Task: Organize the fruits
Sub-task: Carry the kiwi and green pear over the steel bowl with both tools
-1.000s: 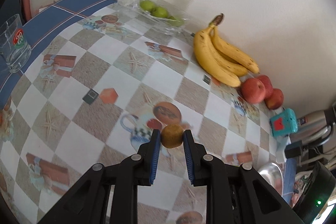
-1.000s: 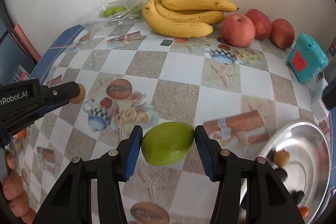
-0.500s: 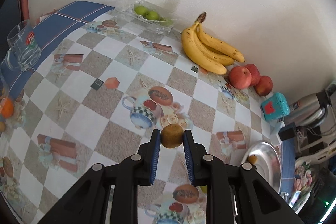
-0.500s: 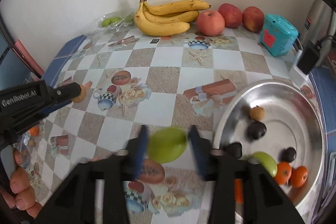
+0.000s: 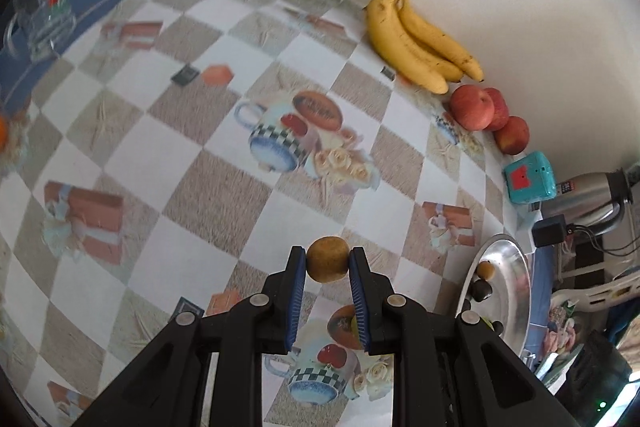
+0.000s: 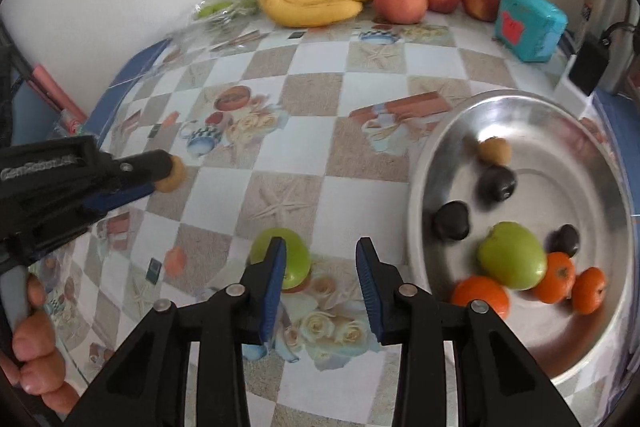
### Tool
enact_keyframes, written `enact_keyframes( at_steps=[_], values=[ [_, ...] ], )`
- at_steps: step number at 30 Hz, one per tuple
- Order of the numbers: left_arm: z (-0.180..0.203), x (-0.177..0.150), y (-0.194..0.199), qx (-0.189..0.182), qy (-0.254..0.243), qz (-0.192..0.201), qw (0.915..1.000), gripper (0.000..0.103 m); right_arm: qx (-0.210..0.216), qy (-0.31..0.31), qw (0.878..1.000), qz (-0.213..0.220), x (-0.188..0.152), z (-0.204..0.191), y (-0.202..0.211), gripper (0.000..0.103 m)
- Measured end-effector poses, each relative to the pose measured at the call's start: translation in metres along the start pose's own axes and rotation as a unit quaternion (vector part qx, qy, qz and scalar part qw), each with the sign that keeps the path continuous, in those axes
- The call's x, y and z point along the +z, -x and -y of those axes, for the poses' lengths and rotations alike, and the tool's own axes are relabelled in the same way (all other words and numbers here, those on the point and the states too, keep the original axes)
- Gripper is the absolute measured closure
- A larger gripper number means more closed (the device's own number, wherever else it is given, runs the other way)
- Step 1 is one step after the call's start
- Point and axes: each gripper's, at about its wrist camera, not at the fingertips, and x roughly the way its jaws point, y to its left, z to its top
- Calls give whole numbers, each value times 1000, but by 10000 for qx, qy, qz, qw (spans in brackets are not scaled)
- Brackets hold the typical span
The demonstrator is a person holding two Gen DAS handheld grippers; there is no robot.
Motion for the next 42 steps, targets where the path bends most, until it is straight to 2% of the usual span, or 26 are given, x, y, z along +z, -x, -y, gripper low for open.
enact_keyframes(
  at_steps=[4,8,14,21,27,34,39,42],
  values=[
    [-4,0,-3,-13,86,-63,9999,79,75,-135,9999,-2,1,2,-3,57],
    [-7,2,-4,-53,163,-96,9998,79,535,-379,9977,-142,0,4,-8,53],
    [-13,3,-8,-51,263,-165,9995,79,905,-387,9945,-361,-3,-12,-21,51],
    [-30,4,-16,24,576,-291,9979,79,824,7,9947,-614,-7,-41,-41,51],
    [-33,6,-17,37,619,-293,9976,79,730,193,9947,-692,-7,-53,-52,50],
    [-32,8,-17,35,624,-255,9977,79,631,336,9952,-670,-5,-56,-51,51],
    [-28,12,-9,-21,597,-120,9981,79,628,162,9963,-572,-2,-45,-44,52],
    [-25,15,-6,-42,558,-33,9984,79,615,-17,9973,-404,4,-35,-34,59]
  ],
)
